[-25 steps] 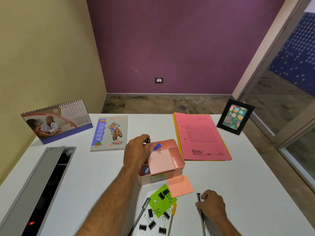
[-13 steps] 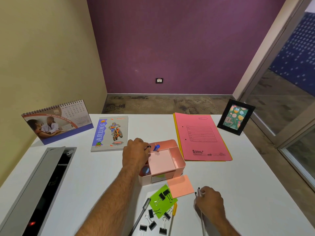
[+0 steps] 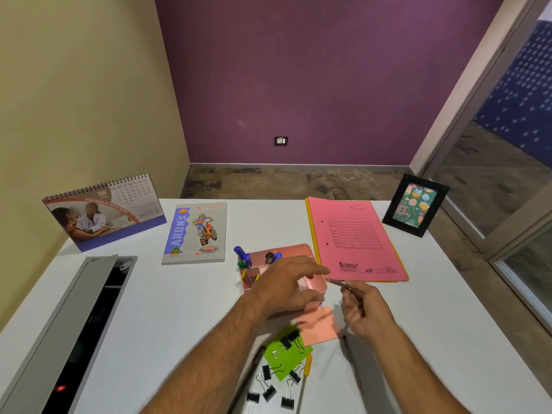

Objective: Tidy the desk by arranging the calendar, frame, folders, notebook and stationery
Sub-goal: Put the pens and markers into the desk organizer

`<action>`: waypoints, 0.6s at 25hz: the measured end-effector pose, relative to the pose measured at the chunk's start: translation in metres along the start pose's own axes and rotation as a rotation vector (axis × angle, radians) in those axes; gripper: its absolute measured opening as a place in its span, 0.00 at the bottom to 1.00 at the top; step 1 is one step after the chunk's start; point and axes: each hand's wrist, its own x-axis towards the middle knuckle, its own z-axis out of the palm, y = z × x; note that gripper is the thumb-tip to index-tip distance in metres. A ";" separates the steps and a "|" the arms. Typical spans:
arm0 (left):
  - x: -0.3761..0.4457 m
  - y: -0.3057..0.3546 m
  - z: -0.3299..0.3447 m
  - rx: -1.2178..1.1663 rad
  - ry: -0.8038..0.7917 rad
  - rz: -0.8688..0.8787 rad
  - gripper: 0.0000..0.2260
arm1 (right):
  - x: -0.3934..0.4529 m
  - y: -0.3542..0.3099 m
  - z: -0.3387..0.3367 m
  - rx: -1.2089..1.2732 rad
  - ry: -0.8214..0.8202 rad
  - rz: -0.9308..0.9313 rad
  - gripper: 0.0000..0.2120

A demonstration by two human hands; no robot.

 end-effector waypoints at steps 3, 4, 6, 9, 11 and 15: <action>0.006 0.014 0.007 -0.116 0.109 0.059 0.11 | -0.001 0.005 0.010 0.066 -0.083 0.065 0.02; 0.008 0.015 0.009 -0.126 0.144 0.057 0.09 | -0.001 0.006 0.012 0.078 -0.096 0.076 0.01; 0.007 0.016 0.011 -0.154 0.204 0.033 0.08 | -0.003 0.008 0.016 0.093 -0.122 0.083 0.01; 0.005 0.015 0.013 -0.199 0.317 -0.007 0.09 | -0.009 0.008 0.020 0.080 -0.149 0.070 0.06; 0.005 0.016 0.011 -0.219 0.397 -0.029 0.07 | -0.008 0.008 0.020 0.075 -0.147 0.080 0.08; 0.012 0.007 0.000 -0.099 0.508 -0.164 0.08 | 0.006 0.012 0.002 -0.226 0.012 0.013 0.13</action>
